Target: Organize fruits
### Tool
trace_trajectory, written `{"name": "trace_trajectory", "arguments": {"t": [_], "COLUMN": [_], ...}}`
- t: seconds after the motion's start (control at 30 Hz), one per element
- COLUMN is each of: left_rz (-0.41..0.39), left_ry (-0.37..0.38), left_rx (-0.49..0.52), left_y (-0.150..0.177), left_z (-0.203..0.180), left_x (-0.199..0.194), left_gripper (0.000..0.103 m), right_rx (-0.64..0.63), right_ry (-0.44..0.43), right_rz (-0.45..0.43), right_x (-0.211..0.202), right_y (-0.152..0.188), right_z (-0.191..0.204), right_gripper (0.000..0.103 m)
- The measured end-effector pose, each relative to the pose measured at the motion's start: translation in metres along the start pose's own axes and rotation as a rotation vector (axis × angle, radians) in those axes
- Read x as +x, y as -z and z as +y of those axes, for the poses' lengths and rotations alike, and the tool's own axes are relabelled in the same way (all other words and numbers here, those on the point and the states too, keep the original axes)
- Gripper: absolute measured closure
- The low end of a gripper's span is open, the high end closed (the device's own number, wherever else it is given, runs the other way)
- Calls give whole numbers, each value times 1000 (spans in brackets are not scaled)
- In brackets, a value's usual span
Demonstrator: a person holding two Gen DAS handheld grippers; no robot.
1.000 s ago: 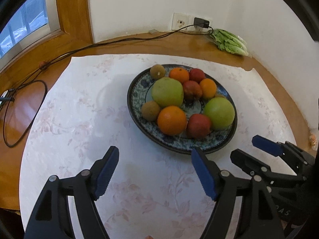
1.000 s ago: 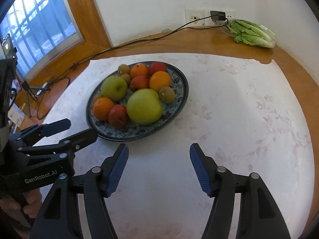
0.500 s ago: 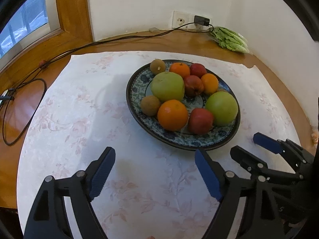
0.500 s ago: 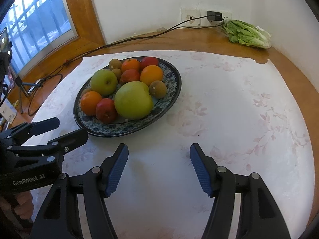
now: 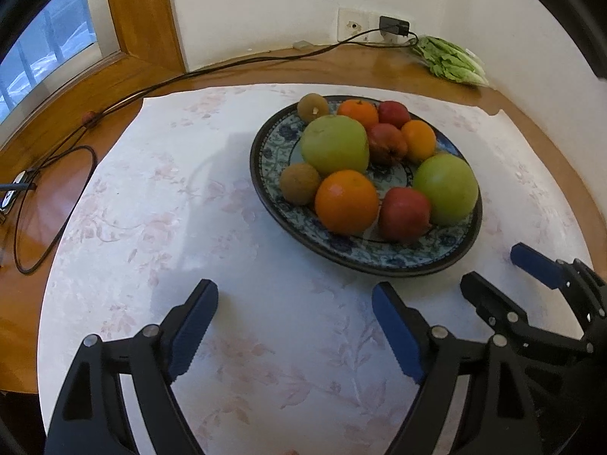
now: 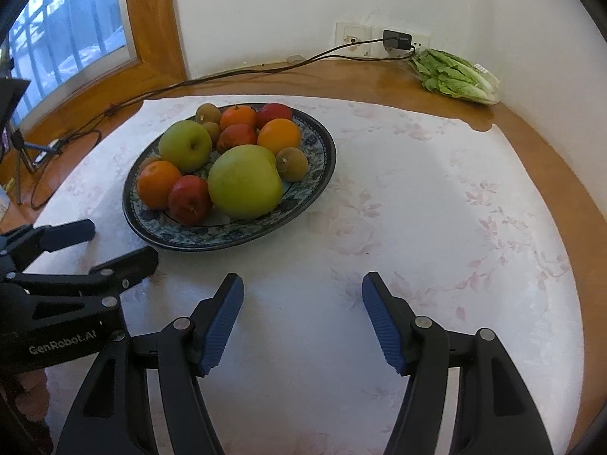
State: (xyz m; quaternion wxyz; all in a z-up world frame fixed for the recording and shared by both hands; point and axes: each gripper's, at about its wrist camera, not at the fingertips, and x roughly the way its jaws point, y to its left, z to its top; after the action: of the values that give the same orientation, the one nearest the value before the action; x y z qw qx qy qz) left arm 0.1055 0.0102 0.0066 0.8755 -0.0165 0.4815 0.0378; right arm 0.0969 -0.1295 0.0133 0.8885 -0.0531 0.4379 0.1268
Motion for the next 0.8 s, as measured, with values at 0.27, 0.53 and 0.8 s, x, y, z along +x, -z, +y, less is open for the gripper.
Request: {"name": "trace_trajectory", "arguments": {"t": [0.27, 0.53, 0.8], "left_rz": [-8, -11, -10], "left_ry": [-5, -6, -6], "left_rx": [-3, -3, -1], "left_y": [0, 0, 0], "left_z": [2, 2, 2], "left_x": [1, 1, 1], "left_gripper": [13, 13, 14], "right_rx": [3, 4, 3], "right_ry": [6, 5, 6], "right_rz": [0, -1, -1], "right_x": [1, 0, 0], "right_y": [1, 1, 1], "right_z": [0, 0, 0], "right_gripper": [34, 34, 33]}}
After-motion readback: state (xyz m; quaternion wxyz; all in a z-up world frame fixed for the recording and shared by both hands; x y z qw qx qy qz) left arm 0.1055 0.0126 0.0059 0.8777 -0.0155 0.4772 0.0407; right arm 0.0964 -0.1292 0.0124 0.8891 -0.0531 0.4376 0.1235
